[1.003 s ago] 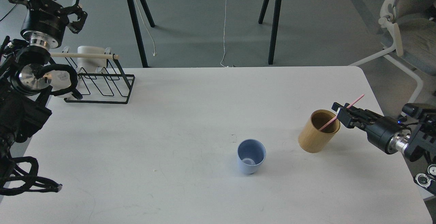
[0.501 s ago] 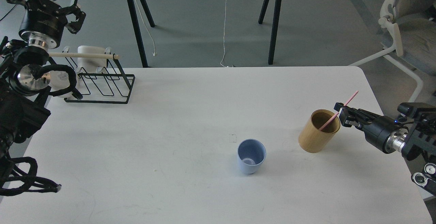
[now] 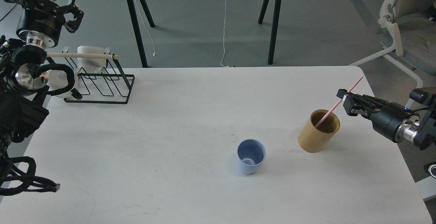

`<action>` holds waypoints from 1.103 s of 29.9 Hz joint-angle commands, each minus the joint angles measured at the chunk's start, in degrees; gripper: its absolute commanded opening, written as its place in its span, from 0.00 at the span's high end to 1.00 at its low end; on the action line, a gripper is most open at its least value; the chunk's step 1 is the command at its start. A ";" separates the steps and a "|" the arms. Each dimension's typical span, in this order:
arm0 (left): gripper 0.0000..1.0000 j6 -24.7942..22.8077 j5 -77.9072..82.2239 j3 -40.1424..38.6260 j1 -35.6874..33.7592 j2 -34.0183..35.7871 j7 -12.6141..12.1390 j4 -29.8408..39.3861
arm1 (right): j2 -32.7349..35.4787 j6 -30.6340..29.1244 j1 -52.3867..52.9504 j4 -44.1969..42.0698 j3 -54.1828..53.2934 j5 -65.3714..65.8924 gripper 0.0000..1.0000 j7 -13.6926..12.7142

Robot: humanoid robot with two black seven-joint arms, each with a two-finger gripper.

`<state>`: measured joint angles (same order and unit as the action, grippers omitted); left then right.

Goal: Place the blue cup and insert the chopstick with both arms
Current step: 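Grasp the pink straw and pull it up out of the holder, then move the straw over the blue cup and insert it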

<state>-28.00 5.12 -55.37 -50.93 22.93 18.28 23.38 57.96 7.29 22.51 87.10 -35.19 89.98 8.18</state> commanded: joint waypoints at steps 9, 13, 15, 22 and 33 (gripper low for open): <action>0.00 0.00 -0.02 0.00 0.04 0.18 0.01 0.08 | 8.65 -1.22 2.18 7.29 -3.57 -0.33 0.98 -0.01; 0.00 0.00 -0.02 0.00 0.04 0.54 0.01 0.08 | 11.47 -4.73 7.45 8.97 -4.09 -1.56 0.98 0.08; 0.00 0.00 -0.02 0.00 0.04 0.62 0.01 0.08 | 11.47 -6.57 10.43 9.14 -4.18 -5.76 0.98 -0.01; 0.00 0.00 -0.02 0.00 0.04 0.62 -0.08 0.08 | 4.99 -10.62 16.95 9.32 -2.60 -13.34 0.99 -1.50; 0.00 0.00 -0.02 0.00 0.31 0.62 -0.08 0.08 | -10.93 -10.80 17.13 9.58 8.81 -4.92 0.99 -4.31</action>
<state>-28.00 5.09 -55.37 -50.75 23.54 18.20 23.47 50.02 -3.52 39.58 96.72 -30.36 82.08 3.95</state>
